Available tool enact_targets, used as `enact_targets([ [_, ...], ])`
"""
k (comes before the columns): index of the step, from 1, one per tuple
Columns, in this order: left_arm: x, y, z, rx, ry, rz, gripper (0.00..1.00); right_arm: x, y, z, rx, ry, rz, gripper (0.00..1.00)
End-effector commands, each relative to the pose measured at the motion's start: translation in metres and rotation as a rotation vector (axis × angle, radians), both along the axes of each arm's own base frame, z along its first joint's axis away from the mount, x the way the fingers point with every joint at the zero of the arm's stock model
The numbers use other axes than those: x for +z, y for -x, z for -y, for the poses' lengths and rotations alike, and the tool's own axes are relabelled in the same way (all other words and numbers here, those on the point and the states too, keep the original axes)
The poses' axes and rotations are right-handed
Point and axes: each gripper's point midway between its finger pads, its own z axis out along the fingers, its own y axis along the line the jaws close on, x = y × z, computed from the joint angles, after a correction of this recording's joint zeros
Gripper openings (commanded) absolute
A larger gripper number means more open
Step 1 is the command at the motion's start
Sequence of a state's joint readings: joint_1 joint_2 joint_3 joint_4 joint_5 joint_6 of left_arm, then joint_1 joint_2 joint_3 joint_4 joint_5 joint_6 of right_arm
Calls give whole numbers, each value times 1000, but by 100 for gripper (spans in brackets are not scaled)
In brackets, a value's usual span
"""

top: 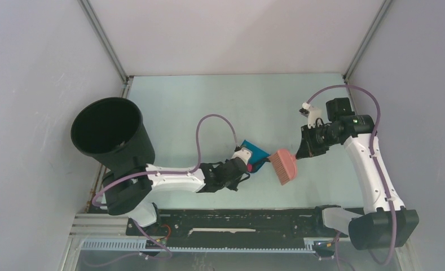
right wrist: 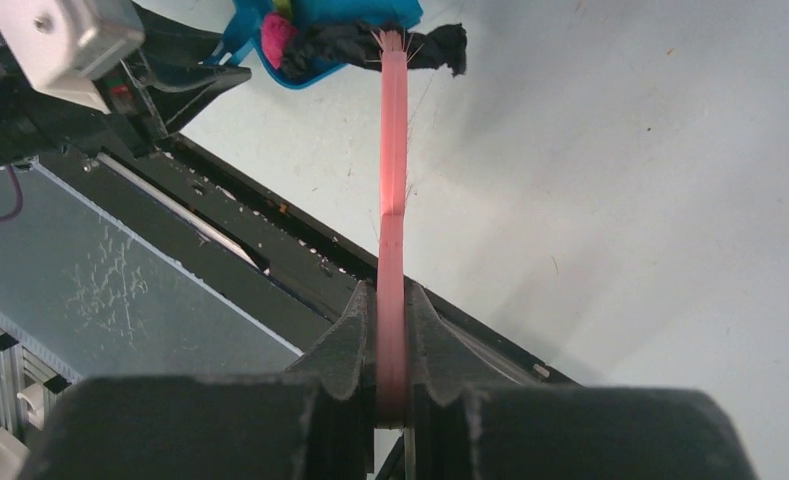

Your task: Sweep away the paper scraps from the table

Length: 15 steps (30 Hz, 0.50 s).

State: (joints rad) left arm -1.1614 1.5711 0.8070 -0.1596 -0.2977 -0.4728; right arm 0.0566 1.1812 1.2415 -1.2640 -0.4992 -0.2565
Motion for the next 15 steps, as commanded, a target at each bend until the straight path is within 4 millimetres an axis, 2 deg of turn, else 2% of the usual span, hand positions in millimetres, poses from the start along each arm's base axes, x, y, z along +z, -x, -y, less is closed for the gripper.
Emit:
enact_targets([
  [1, 25, -8, 14, 21, 130, 16, 0, 1, -1, 1, 6, -8, 26, 0],
  [8, 28, -10, 10, 43, 174, -31, 0, 3, -1, 3, 4, -2, 47, 0],
  [15, 42, -30, -9, 95, 180, -18, 0, 4, 3, 20, -20, 67, 74, 0],
])
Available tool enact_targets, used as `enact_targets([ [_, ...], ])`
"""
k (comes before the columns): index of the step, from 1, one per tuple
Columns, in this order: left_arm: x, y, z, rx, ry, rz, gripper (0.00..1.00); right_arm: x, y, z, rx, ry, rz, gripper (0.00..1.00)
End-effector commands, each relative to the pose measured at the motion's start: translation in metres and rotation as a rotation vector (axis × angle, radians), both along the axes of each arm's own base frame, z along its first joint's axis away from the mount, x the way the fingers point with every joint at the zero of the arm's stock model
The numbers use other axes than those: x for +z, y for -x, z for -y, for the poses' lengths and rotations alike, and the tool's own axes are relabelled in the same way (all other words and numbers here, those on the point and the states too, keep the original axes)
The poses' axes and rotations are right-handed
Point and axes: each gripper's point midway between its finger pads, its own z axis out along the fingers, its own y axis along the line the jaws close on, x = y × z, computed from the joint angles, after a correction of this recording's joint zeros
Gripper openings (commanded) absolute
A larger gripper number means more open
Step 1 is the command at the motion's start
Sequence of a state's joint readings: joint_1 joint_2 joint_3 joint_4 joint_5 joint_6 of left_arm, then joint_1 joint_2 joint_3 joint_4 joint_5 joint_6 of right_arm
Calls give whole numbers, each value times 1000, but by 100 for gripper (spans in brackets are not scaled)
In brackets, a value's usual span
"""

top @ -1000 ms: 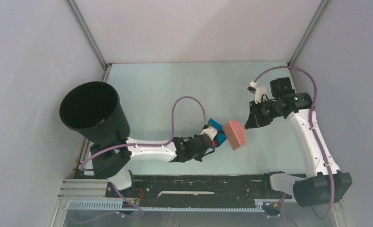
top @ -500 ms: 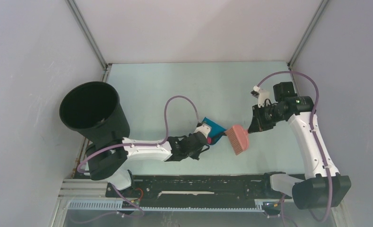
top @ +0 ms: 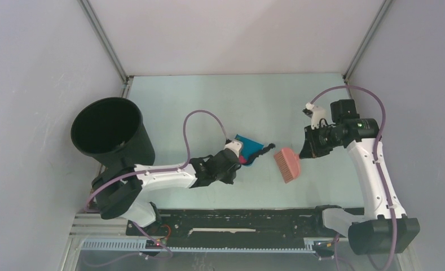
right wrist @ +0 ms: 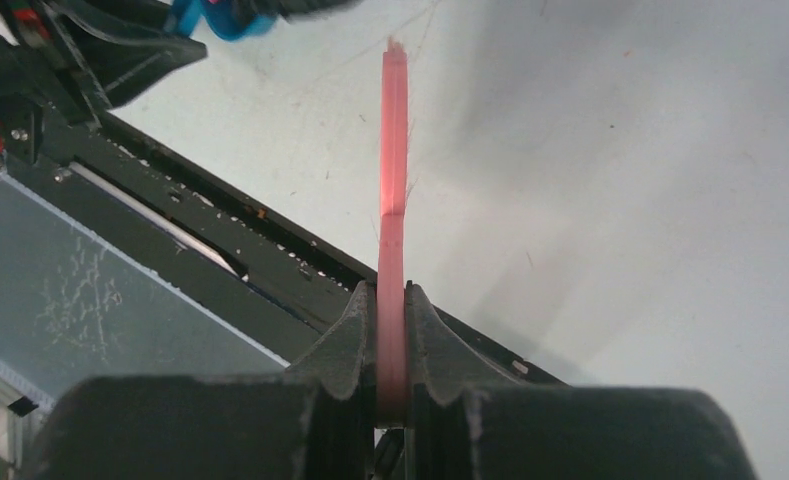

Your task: Sweep away the paper scraps from the table

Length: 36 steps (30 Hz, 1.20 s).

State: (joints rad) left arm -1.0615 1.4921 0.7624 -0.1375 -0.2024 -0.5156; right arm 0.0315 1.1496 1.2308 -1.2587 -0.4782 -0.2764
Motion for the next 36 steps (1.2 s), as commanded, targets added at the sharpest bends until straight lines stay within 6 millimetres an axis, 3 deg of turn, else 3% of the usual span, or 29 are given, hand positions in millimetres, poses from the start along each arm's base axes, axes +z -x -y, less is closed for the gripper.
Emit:
enact_targets([
  [1, 30, -18, 0, 25, 56, 46, 0, 2, 3, 14, -13, 44, 33, 0],
  [5, 24, -15, -8, -7, -34, 16, 0, 0, 0, 25, -42, 40, 27, 0],
  [10, 14, 8, -23, -21, -158, -88, 0, -3, -12, 33, -72, 56, 38, 0],
  [15, 13, 28, -28, -59, -224, -119, 0, -24, -22, 10, -30, -7, -62, 0],
  [20, 16, 41, -15, -104, -213, -141, 0, -44, -30, -20, 37, 3, -100, 0],
  [24, 18, 51, -3, -145, -208, -147, 0, -38, -38, -35, 70, -10, -91, 0],
  [31, 11, 65, 7, -214, -231, -170, 0, -20, -52, -36, 61, -9, -13, 0],
  [36, 12, 68, 12, -230, -228, -169, 0, -19, -51, -32, 53, -4, -13, 0],
])
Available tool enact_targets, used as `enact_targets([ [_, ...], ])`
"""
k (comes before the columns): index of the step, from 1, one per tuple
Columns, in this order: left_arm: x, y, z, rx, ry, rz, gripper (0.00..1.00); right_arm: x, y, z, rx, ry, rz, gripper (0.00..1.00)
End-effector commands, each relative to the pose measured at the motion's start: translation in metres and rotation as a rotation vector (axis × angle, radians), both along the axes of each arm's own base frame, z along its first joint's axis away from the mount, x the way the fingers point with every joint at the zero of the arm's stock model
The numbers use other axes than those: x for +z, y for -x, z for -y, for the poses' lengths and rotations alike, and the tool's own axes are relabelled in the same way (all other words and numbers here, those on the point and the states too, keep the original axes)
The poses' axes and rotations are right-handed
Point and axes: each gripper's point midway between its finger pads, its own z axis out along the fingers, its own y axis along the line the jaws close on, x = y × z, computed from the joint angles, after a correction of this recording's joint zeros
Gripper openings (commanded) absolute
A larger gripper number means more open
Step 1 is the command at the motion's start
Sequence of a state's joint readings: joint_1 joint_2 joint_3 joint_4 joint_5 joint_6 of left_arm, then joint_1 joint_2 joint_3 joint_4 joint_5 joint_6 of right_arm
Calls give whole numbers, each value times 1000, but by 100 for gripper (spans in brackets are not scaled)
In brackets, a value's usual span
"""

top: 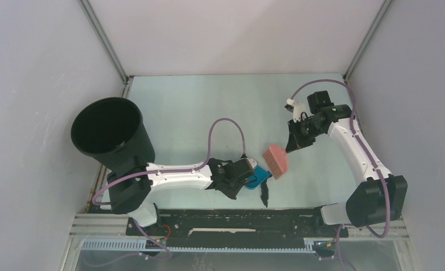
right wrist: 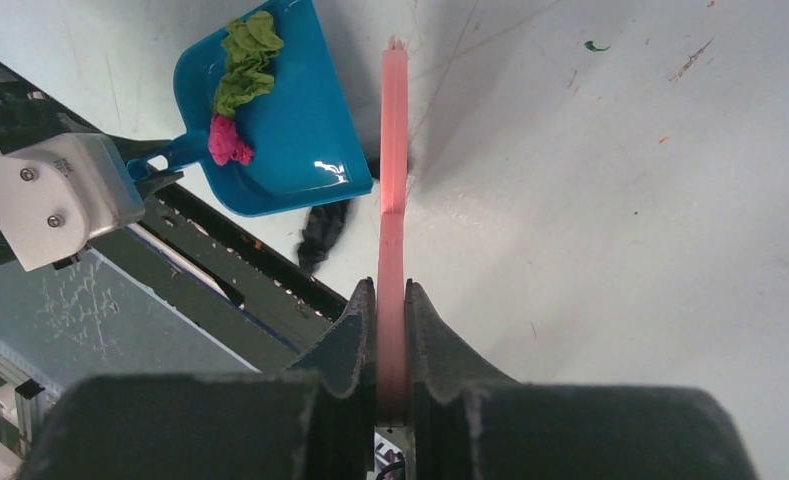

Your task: Sweep away the paper scraps from the table

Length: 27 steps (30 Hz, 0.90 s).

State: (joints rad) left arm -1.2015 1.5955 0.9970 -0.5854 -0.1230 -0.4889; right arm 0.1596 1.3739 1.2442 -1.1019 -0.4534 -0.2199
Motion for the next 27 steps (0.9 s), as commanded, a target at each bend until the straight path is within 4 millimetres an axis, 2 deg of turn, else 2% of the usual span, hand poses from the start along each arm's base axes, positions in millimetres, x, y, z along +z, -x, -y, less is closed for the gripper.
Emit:
enact_targets([
  [1, 13, -1, 15, -26, 46, 13, 0, 19, -8, 0, -24, -23, 66, 0],
  [5, 11, -5, 4, -11, -15, 35, 0, 27, -8, 7, -45, -25, 103, 0],
  [9, 23, -5, -29, -14, -151, 55, 0, 28, -7, 18, -71, 23, 114, 0],
  [13, 39, 20, -63, -98, -251, 2, 0, 18, 8, 25, -76, 72, 47, 0],
  [18, 36, 56, -97, -199, -328, -92, 0, 12, 18, 35, -94, 133, 42, 0],
  [22, 26, 64, -95, -237, -308, -112, 0, 0, 19, 29, -97, 129, 20, 0],
  [27, 15, 58, -72, -292, -293, -85, 0, -19, 18, 15, -56, 131, -50, 0],
])
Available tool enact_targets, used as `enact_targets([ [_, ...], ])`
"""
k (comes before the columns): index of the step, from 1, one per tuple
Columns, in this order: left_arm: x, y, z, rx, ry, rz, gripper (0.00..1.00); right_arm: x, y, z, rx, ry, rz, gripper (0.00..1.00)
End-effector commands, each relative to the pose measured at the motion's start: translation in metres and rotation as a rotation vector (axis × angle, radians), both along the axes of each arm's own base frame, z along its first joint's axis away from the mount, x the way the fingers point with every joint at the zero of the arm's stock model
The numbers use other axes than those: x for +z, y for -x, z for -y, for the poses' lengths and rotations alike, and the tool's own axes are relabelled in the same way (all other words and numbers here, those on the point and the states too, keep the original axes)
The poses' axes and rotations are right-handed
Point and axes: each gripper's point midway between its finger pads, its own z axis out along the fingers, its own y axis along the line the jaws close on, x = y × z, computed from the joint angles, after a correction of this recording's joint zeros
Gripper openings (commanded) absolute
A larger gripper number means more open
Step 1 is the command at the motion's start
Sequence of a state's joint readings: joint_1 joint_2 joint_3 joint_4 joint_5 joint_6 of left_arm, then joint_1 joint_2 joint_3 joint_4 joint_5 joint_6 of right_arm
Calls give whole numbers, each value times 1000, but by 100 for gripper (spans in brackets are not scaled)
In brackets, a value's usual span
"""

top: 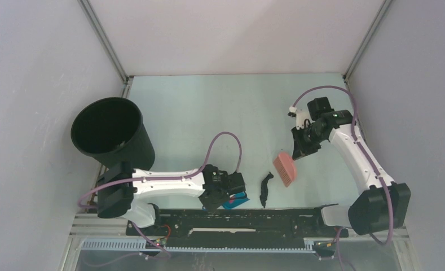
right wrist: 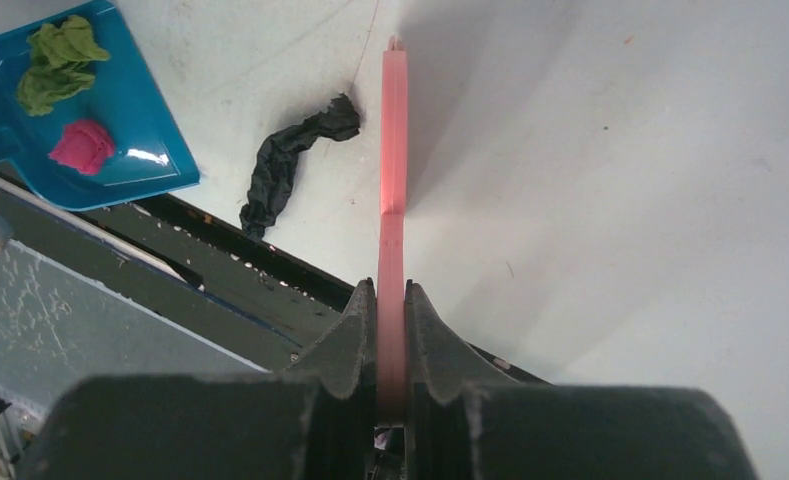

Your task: Sweep away the paper scraps from the table

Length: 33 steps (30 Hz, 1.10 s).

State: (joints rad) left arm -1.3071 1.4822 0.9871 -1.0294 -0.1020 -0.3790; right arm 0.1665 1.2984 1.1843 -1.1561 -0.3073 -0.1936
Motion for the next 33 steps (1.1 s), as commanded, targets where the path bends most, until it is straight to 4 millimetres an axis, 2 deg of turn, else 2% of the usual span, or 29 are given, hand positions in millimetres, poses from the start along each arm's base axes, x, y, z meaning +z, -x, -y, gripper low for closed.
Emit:
enact_targets([
  [1, -5, -3, 29, -88, 53, 5, 0, -10, -4, -16, 16, -21, -35, 0],
  [7, -8, -15, 75, -135, 87, 27, 0, -6, 6, -54, 107, -162, -91, 0],
  [14, -6, -25, 121, -123, 181, 59, 0, 8, 9, -57, 109, -223, -64, 0],
  [23, -6, -33, 139, -79, 353, 130, 0, 36, 1, -50, 59, -307, -16, 0],
  [28, -8, -36, 143, -83, 400, 153, 0, 50, -14, -35, 9, -262, 66, 0],
  [33, -5, -43, 148, -79, 432, 196, 0, 62, -16, -30, 1, -249, 79, 0],
])
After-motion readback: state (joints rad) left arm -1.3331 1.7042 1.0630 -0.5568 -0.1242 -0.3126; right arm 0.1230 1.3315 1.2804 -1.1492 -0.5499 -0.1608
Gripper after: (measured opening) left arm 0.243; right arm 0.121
